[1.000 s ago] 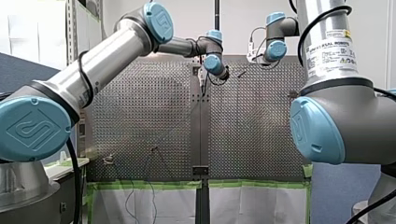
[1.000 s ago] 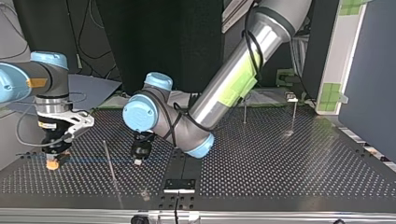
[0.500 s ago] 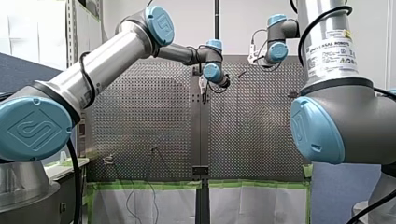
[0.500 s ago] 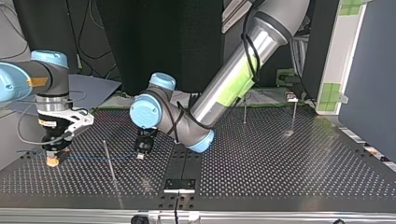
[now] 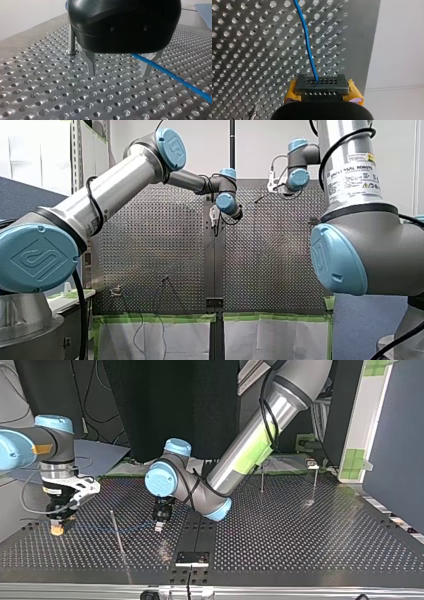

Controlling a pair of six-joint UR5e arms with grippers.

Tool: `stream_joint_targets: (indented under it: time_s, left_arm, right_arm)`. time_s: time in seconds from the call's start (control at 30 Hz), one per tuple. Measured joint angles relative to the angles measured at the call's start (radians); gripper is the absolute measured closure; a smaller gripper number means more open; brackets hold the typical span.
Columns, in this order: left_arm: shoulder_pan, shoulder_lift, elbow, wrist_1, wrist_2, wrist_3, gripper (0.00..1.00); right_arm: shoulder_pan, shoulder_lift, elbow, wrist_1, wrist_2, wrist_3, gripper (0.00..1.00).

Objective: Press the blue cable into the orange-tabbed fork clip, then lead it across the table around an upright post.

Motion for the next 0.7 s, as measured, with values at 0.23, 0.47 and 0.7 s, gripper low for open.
stream_joint_targets:
  time_s: [0.23,0.47,0.7]
  left_arm:
    - [0.000,-0.001,-0.001,0.000,0.007,-0.002,0.13]
    - [0.000,-0.001,-0.002,0.007,-0.005,-0.010,0.11]
    - [-0.001,-0.001,-0.004,0.017,-0.037,-0.017,0.11]
  right_arm:
    - [-0.019,0.045,0.002,-0.002,-0.002,0.003,1.00]
    - [-0.020,0.099,0.007,-0.004,-0.002,0.004,1.00]
    - [-0.021,0.128,0.031,-0.019,0.005,0.012,1.00]
